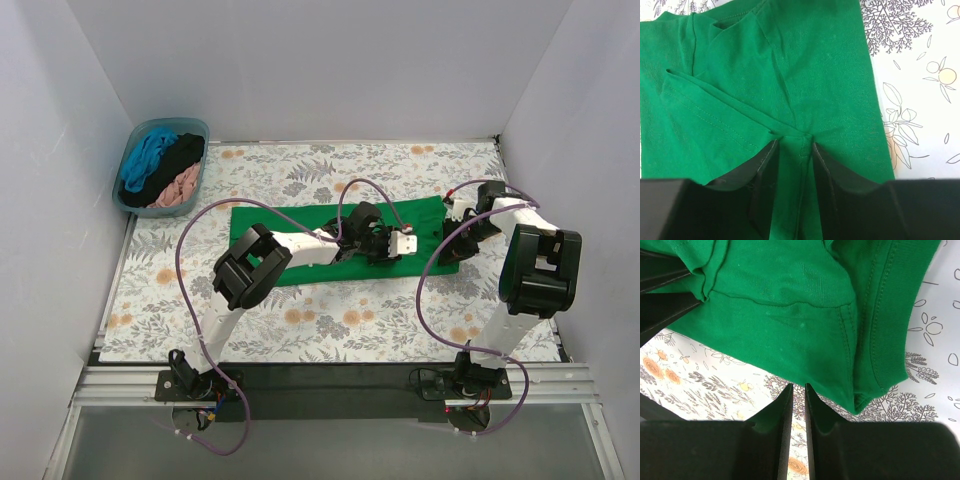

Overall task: Fold and stack the t-shirts
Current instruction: Fold the tshirt

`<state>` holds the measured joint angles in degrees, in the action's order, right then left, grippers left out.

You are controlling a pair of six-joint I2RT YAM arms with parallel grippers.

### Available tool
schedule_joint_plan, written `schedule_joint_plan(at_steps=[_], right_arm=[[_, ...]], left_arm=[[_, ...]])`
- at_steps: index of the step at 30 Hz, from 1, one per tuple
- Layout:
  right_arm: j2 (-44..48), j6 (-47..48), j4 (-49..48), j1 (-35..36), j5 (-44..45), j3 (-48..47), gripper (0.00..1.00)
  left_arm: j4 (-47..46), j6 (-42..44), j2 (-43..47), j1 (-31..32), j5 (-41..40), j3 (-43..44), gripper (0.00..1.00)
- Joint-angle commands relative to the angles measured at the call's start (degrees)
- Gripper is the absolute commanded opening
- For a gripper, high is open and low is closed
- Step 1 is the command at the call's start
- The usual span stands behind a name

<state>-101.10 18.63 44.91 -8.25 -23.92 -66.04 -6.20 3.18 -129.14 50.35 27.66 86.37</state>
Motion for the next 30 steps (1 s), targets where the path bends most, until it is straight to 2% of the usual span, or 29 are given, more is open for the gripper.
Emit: schedule_joint_plan(at_steps=[1,6,12,22,30], right_arm=[[-0.8,1.0,-0.1,-0.3,0.0,0.0,0.20],[-0.9,1.0,-0.1,-0.4,0.1,-0.1,0.20],[-1.0,1.0,-0.2,-0.4,0.3,-0.1,0.20],[-1.6,1.1,-0.1,-0.4,0.9,-0.2,0.19],[-1.7,1.1,-0.2,-0.4,1.2,-0.1,0.19]], left_arm=[[1.6,0.5,0.8,-0.2,1.0,1.8,0.33],[1.8,-0.5,1.4,-0.6,1.7,2.0,0.19],[1.8,-1.3,1.3,-1.7,1.3,3.2,0.11],[0.0,-5.4,2.1,-4.5,0.7,4.7,0.00],[-1.5,-8.2,2.0,-8.1,-0.5,5.0,0.00]])
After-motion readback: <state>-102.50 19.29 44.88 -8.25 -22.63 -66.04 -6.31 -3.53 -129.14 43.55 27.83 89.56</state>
